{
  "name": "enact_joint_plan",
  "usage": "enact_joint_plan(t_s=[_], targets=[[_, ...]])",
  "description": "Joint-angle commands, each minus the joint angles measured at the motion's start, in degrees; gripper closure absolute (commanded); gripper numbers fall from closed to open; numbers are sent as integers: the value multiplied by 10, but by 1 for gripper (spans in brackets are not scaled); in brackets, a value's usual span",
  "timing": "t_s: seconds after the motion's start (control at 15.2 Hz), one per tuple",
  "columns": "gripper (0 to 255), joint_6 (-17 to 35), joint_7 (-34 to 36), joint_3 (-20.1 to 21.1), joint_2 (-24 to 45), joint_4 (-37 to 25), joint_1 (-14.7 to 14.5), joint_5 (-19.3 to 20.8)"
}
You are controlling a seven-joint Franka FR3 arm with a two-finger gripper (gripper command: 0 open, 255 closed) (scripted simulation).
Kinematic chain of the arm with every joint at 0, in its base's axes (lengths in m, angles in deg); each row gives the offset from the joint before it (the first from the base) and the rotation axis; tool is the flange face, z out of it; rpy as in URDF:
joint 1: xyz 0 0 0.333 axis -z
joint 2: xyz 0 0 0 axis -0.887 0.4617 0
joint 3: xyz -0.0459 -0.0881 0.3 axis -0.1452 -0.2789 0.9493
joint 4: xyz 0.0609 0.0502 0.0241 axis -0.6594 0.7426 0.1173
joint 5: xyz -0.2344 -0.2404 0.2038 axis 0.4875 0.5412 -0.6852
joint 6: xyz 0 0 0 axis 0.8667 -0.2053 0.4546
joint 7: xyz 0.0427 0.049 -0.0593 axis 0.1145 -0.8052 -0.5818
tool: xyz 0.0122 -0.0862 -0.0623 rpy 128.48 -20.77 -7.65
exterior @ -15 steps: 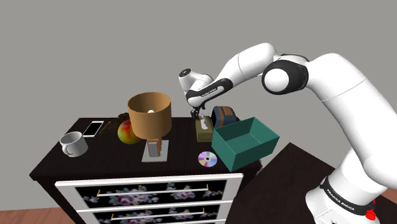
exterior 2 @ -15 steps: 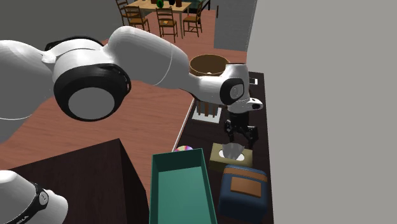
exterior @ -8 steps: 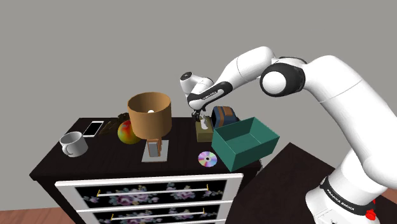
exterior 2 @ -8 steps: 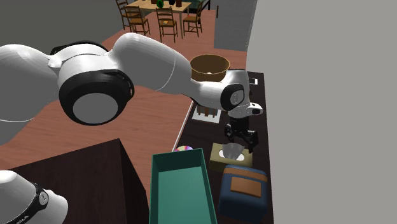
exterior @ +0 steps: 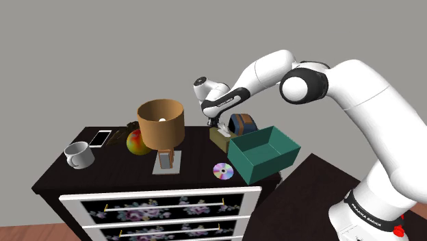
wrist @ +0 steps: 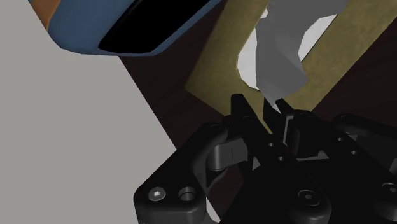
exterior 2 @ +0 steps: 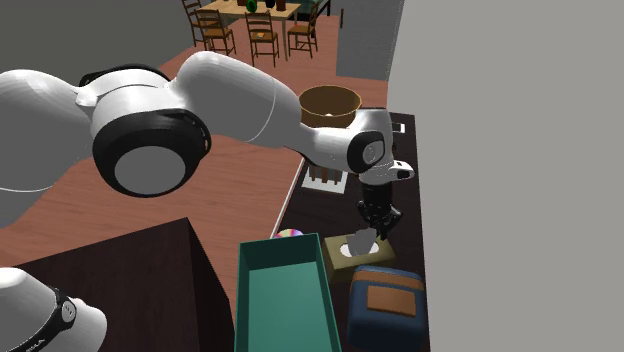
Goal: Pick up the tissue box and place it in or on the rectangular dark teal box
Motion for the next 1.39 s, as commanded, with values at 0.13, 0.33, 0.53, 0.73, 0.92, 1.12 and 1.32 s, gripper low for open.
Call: enact_joint_plan(t_s=[0.13, 0.33, 0.53, 0.73, 0.92, 1.12, 1.32], targets=[[255, -1, -1, 0, 1, 1, 0, -1], [255, 1, 0, 0, 0, 3, 0, 0], [255, -9, -4, 2, -18, 11, 1, -2], [255, -19, -9, 4, -34, 18, 1, -4], [255, -29, -14, 6, -50, 22, 2, -6], [255, -40, -19, 7, -65, 25, 2, -9], [255, -52, -24, 9, -80, 27, 3, -11]])
